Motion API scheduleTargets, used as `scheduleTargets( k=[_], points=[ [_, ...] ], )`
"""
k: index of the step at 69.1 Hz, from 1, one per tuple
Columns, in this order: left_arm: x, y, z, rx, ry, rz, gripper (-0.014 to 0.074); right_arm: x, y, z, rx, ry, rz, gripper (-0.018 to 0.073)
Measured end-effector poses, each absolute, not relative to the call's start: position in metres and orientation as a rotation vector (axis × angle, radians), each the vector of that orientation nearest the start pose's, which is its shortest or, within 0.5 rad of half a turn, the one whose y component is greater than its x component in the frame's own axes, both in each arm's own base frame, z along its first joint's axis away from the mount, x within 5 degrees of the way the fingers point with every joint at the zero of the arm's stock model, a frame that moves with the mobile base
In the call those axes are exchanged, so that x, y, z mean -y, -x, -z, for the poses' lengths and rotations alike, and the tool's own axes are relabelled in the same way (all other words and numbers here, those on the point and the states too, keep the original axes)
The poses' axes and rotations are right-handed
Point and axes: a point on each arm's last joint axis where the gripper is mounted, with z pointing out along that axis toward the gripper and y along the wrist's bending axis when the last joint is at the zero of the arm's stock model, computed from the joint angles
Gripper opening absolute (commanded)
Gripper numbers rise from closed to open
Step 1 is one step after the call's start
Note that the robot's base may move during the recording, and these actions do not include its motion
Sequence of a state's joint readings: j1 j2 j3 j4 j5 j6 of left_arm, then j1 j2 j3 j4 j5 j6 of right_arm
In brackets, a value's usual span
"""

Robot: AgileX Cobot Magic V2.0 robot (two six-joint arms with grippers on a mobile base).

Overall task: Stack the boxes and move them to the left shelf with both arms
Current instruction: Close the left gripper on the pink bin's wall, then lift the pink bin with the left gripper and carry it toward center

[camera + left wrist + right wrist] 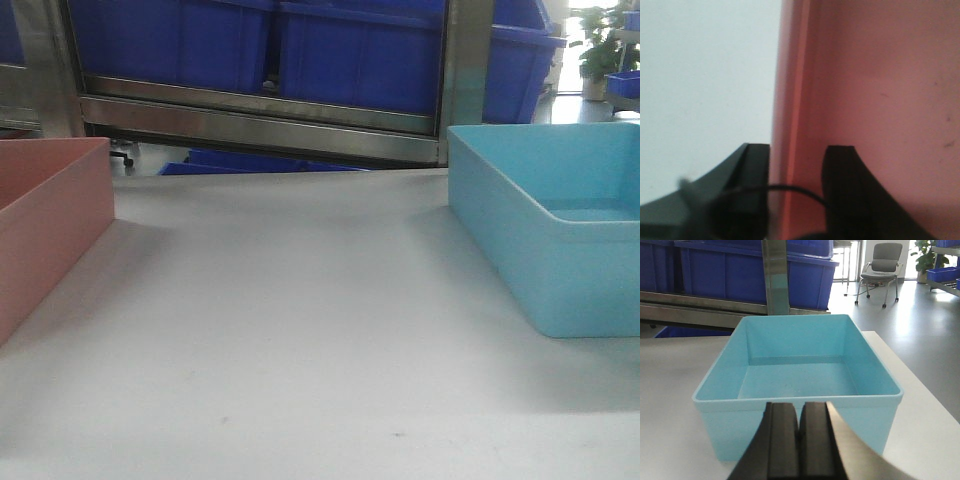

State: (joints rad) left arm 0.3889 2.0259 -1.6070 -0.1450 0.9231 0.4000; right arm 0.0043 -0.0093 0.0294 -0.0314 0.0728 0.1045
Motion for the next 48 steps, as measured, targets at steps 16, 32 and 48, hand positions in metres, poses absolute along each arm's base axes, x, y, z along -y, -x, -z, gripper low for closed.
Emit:
scheduleTargets(
  k=[16, 32, 48],
  points=[
    [-0.153, -0.401, -0.213, -2.823, 0.075, 0.016, -0.0003, 0.0, -0.057, -0.197, -1.576, -0.056, -0.059, 0.0056],
    [-0.151, -0.402, -0.215, -2.811, 0.091, 0.044, -0.0002, 0.0, -0.057, -0.197, -1.576, -0.056, -0.059, 0.0056],
    [-0.14, -0.394, -0.254, -2.71, 0.174, 0.129, -0.0001, 0.0, -0.057, -0.197, -1.576, -0.056, -0.059, 0.0056]
  ],
)
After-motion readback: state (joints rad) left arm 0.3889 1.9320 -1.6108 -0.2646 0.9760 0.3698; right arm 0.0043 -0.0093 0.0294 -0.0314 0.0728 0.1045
